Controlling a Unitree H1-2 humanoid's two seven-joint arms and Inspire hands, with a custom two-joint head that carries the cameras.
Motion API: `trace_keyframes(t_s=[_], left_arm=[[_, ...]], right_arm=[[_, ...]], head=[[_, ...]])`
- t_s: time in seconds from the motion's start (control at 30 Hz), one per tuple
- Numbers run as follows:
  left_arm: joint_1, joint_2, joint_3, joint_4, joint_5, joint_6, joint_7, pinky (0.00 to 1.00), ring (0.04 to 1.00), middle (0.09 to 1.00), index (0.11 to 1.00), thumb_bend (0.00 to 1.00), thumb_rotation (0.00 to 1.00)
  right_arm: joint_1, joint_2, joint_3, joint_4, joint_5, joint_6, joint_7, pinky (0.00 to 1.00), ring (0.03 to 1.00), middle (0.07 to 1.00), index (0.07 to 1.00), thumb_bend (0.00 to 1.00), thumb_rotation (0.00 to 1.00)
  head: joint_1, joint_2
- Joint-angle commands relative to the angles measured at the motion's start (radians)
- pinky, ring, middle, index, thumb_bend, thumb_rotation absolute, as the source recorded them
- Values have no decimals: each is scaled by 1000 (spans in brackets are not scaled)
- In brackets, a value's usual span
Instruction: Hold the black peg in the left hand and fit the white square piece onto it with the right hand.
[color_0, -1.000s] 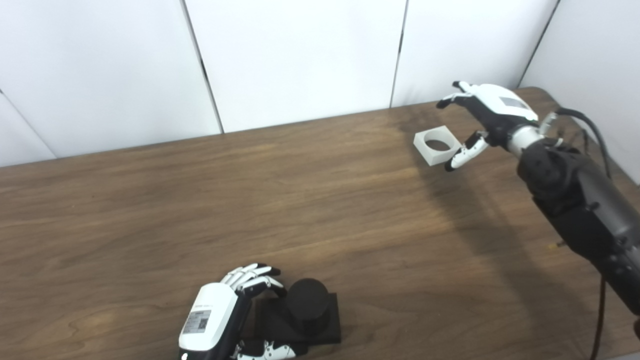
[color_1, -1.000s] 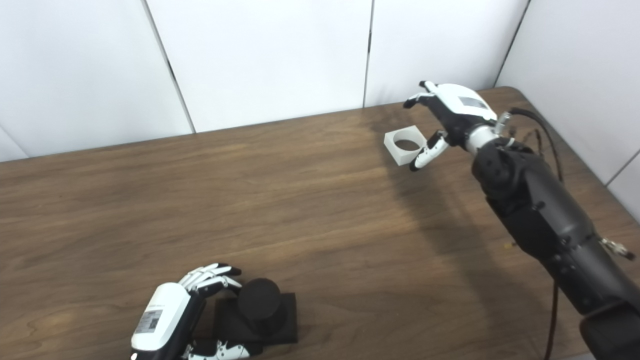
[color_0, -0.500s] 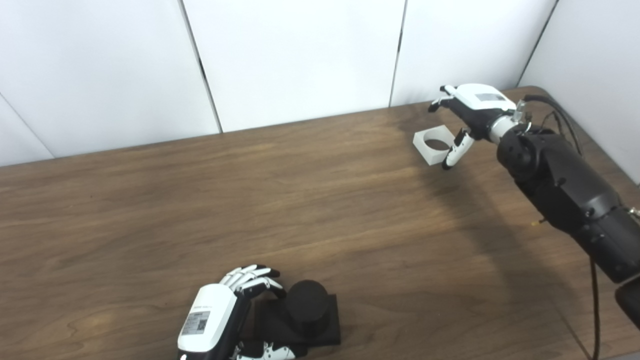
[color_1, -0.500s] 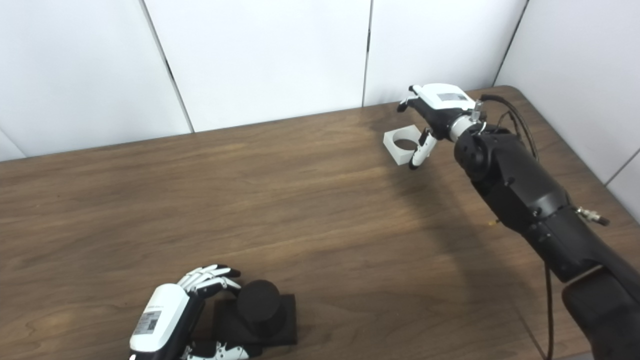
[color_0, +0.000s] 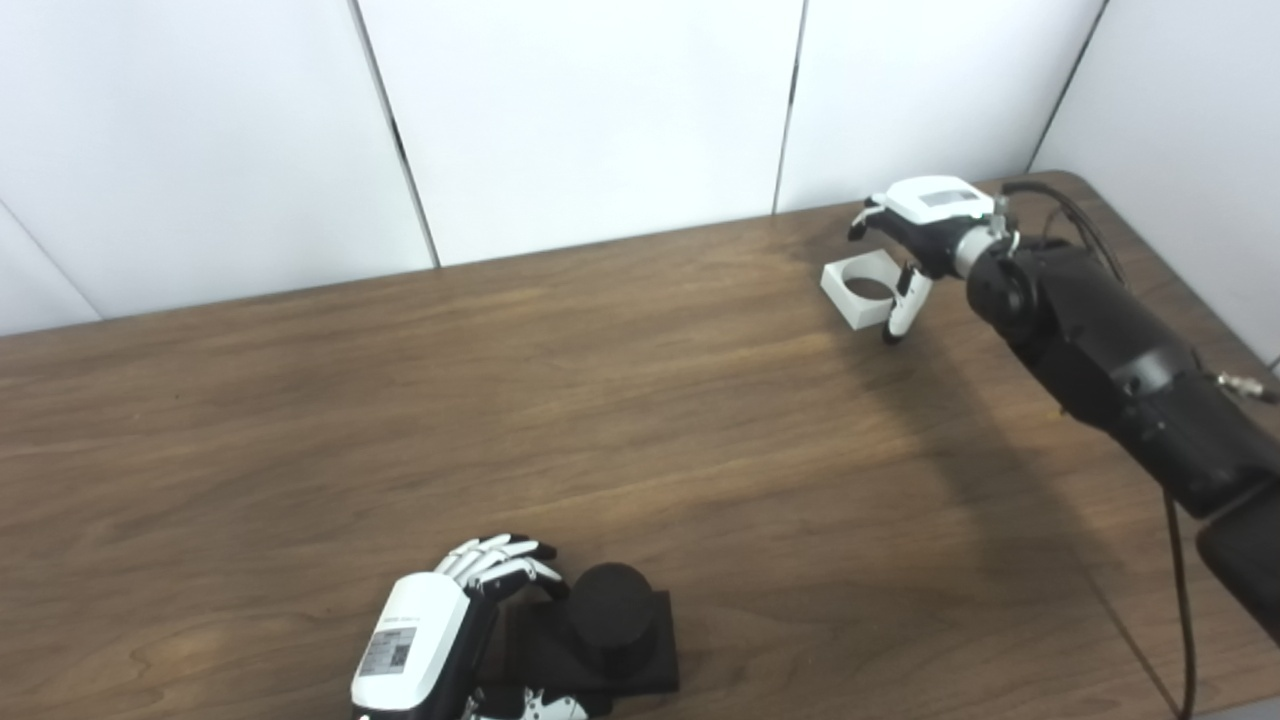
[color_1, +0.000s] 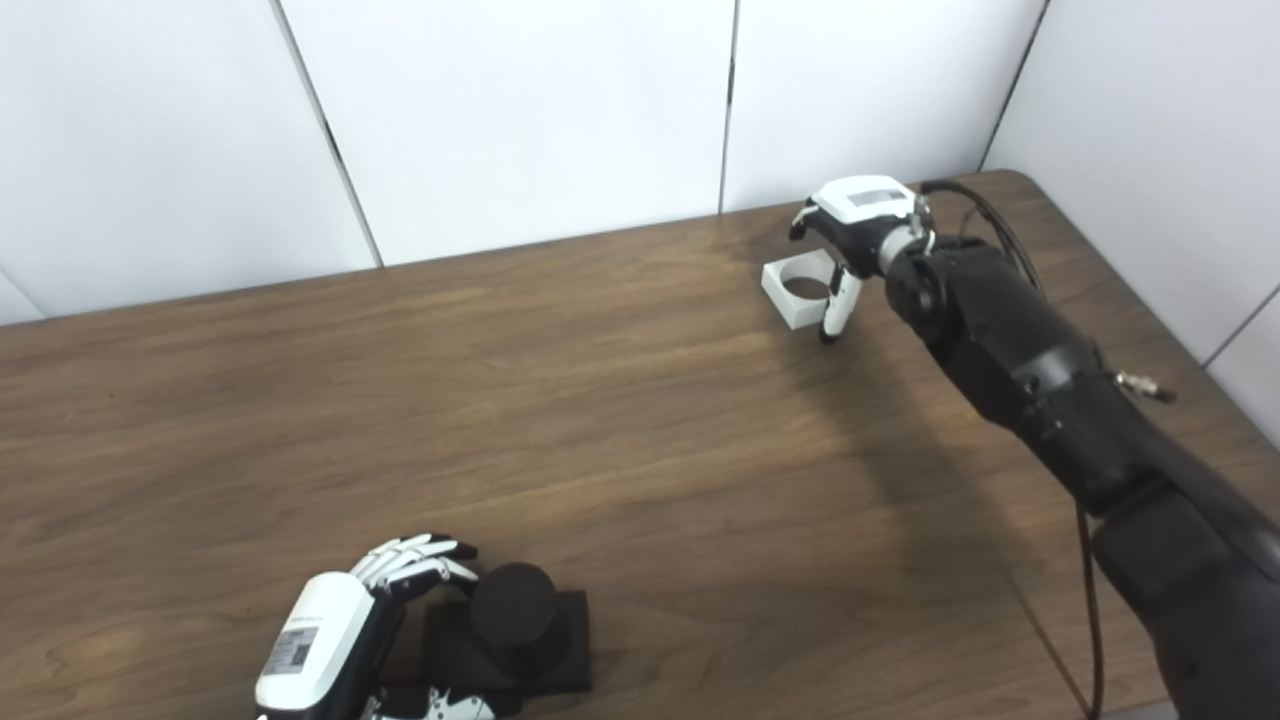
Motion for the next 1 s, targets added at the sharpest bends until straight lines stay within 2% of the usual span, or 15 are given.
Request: trace_keyframes(t_s=[0.0,0.23,0.33,0.37,0.4,0.43,0.73,0.97], left_arm=[[23,17,-4,4,31,16,-34,850,835,771,487,515,44],[26,12,-5,-7,29,24,-45,857,839,774,487,514,44],[27,11,-5,-10,29,26,-46,856,840,774,487,514,44],[27,10,-5,-11,28,26,-46,854,839,773,487,514,44],[27,10,-5,-12,28,26,-47,852,839,773,487,514,43],[27,10,-4,-13,28,27,-48,852,840,774,487,514,44],[27,10,-3,-18,29,28,-54,854,841,775,487,514,44],[23,7,-2,-10,28,28,-55,855,843,776,487,515,44]], right_arm=[[-64,-9,-3,10,-12,-20,5,1000,1000,951,791,815,108],[-90,-2,23,62,-23,-37,20,991,1000,921,733,794,119],[-89,1,23,69,-15,-42,23,984,988,895,647,775,121],[-88,3,21,73,-13,-44,21,976,981,881,572,652,129],[-86,5,20,78,-12,-44,19,959,969,865,524,576,133],[-85,8,19,83,-11,-46,16,951,963,856,507,550,134],[-75,6,32,110,-21,-73,1,885,911,786,487,523,133],[-72,-3,40,86,-33,-107,6,872,890,778,487,523,131]], head=[[0,2],[4,7],[5,8],[7,9],[9,11],[9,11],[10,13],[10,11]])
